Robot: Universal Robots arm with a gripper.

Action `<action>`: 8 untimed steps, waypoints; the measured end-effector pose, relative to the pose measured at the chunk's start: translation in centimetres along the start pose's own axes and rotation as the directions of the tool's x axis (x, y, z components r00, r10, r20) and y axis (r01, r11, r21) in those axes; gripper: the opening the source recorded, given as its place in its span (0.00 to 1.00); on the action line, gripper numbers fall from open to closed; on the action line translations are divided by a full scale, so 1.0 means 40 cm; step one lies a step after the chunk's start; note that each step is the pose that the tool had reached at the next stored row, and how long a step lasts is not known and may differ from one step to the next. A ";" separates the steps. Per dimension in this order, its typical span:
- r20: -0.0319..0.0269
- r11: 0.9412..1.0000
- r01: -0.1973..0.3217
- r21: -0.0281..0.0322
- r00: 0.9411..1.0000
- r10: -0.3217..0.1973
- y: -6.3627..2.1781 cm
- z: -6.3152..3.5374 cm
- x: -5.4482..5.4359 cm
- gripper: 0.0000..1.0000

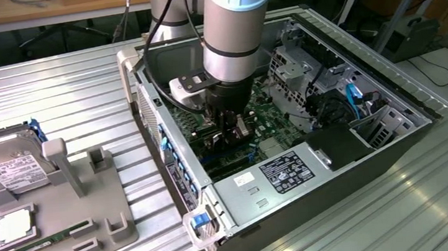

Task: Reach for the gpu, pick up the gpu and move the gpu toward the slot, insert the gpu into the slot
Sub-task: 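Insert the gpu into the slot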

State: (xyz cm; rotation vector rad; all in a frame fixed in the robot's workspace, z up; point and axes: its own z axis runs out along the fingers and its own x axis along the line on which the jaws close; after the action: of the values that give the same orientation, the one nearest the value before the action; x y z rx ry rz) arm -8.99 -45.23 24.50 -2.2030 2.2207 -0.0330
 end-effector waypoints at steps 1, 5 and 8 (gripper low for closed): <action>0.000 1.000 0.000 0.000 1.000 0.000 0.000 0.002 0.000 0.27; 0.000 1.000 0.000 0.000 1.000 0.000 0.000 0.011 0.000 0.27; 0.000 1.000 0.000 0.000 1.000 0.000 0.000 0.011 0.000 0.27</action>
State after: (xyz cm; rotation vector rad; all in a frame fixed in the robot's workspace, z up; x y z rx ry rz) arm -8.99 -45.23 24.06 -2.2031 2.2206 -0.0328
